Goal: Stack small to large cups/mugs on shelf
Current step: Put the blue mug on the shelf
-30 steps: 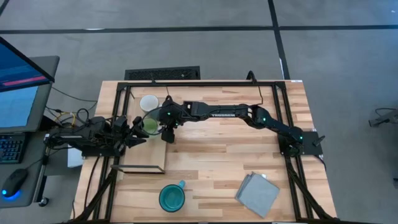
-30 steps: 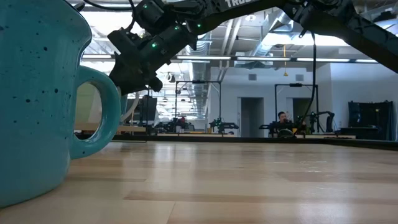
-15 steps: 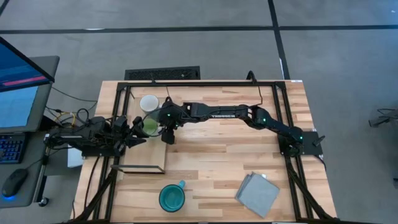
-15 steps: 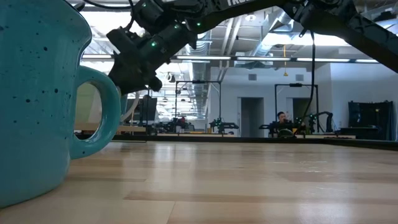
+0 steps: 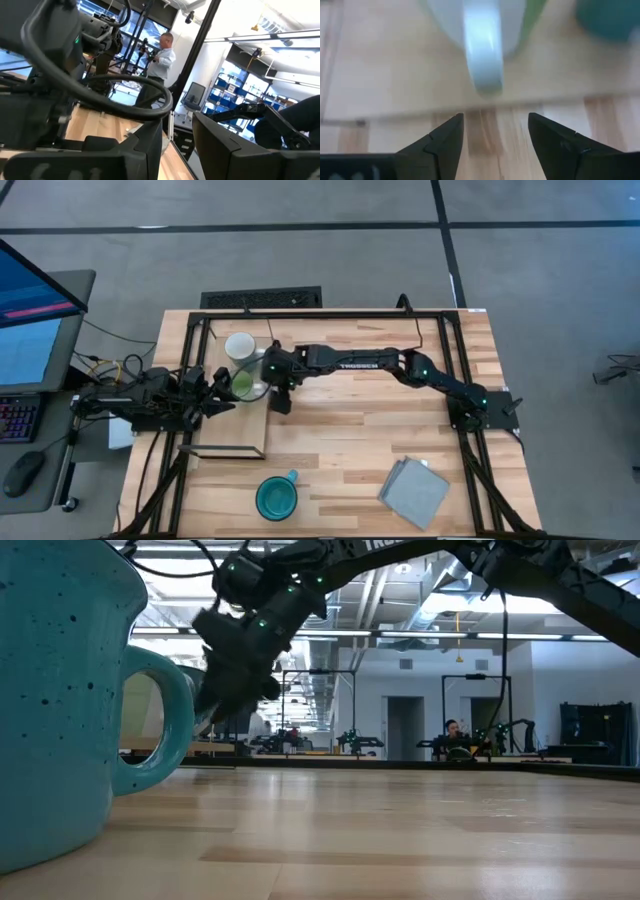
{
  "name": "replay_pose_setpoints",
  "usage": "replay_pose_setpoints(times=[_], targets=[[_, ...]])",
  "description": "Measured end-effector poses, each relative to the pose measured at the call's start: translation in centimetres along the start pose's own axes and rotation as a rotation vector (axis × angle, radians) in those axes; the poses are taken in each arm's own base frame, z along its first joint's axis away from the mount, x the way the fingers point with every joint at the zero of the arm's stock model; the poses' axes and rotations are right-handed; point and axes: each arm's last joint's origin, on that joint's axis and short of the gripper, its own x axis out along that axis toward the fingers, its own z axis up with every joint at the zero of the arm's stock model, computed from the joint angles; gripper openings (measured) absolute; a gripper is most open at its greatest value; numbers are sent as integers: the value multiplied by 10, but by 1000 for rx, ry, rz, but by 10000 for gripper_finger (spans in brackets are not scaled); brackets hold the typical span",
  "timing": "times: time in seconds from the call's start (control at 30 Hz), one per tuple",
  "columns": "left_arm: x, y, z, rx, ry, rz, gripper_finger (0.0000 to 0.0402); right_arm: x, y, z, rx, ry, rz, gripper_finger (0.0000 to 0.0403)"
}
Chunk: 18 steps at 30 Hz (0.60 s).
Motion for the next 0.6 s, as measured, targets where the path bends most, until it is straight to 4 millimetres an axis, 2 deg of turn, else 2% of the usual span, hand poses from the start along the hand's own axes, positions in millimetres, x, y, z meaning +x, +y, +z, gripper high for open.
replay_pose_setpoints(times=[0.27,0.6], targets=[[0,0,0,0,1,-1,98,-3,-7,-18,47,184,-12,246],[0,-1,-1,9,17,-32,98,-22,-12,-32,119,371,-34,245]])
